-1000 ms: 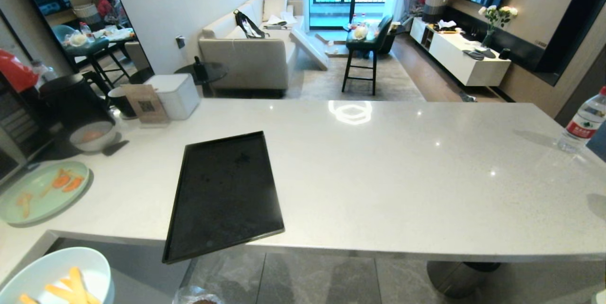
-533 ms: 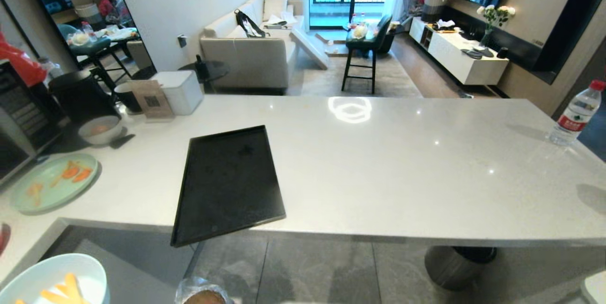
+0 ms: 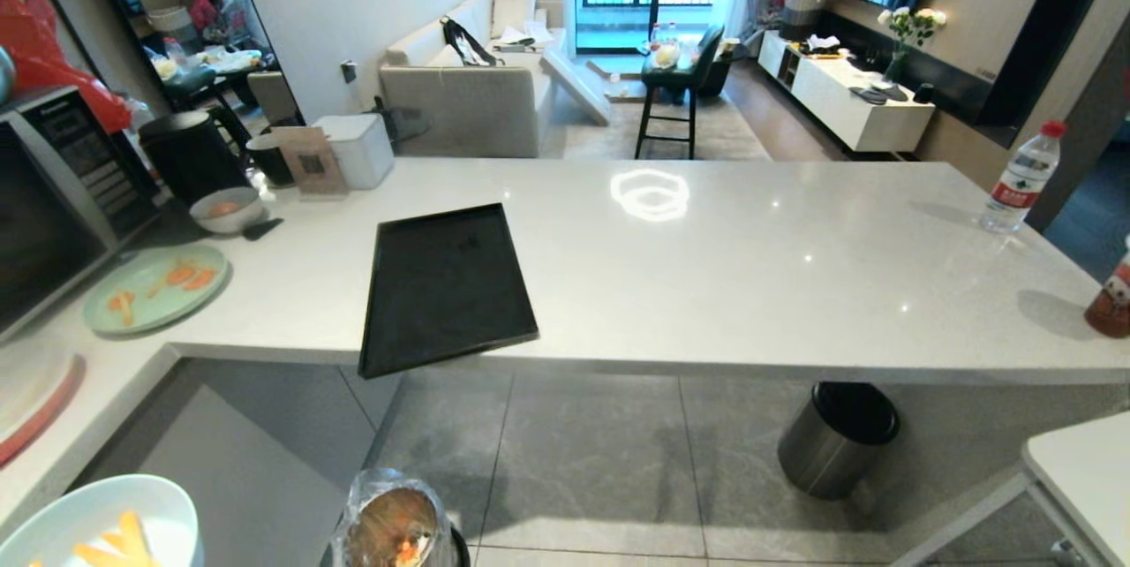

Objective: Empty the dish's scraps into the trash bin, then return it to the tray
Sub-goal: Move the bowl over the trash can

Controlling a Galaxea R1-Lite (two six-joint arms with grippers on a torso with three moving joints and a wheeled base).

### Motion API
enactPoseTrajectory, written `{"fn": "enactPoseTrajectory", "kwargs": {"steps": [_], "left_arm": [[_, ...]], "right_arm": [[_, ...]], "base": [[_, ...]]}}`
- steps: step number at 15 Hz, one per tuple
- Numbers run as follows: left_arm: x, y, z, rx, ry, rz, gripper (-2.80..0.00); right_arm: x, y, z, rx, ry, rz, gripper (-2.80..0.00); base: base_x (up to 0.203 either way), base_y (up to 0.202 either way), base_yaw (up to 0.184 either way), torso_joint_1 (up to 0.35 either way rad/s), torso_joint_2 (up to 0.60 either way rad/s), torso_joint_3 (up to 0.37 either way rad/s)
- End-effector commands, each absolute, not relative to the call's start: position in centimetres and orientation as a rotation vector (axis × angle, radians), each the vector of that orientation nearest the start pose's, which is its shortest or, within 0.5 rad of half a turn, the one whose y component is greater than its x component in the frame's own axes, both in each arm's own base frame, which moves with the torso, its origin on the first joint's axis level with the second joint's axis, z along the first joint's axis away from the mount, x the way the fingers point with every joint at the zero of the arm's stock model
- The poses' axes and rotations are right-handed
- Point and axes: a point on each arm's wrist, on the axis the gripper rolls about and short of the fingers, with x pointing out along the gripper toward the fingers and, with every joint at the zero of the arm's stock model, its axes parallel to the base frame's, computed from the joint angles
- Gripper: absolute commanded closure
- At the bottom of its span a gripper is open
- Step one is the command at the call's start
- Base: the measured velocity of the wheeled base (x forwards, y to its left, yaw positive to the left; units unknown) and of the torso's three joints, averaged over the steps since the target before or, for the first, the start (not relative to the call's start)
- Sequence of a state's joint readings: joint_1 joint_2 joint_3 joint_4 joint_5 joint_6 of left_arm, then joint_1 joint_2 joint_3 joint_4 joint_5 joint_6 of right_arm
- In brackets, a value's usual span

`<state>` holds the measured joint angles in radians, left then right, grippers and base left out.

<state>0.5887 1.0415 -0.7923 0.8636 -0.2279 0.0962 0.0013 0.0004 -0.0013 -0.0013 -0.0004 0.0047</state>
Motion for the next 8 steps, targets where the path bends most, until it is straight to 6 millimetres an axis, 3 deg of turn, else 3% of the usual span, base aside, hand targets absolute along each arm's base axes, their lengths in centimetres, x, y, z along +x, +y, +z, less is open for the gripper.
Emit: {"fn": "enactPoseTrajectory", "kwargs": {"steps": [1,3,8], "left_arm": [[7.10,4.15,19.72,-0.360,1.045,0.271,0.00],[7.08,4.33,19.76,-0.369,1.038,0.289,0.00],[7.11,4.35,19.73,-0.371,1.040,0.288,0.00]], "right_arm": [[-2.28,0.00,7.56,0.005,-0.002,0.002,0.00],[-2.29,0.00,7.61,0.005,-0.003,0.002,0.00],[-2.29,0.00,7.61,0.005,-0.003,0.002,0.00]], "base": [[-0.196,0.000,-0.001,0.004,0.00,0.004],[-0.167,0.000,-0.001,0.002,0.00,0.005],[0.000,0.000,0.000,0.005,0.00,0.000]]}}
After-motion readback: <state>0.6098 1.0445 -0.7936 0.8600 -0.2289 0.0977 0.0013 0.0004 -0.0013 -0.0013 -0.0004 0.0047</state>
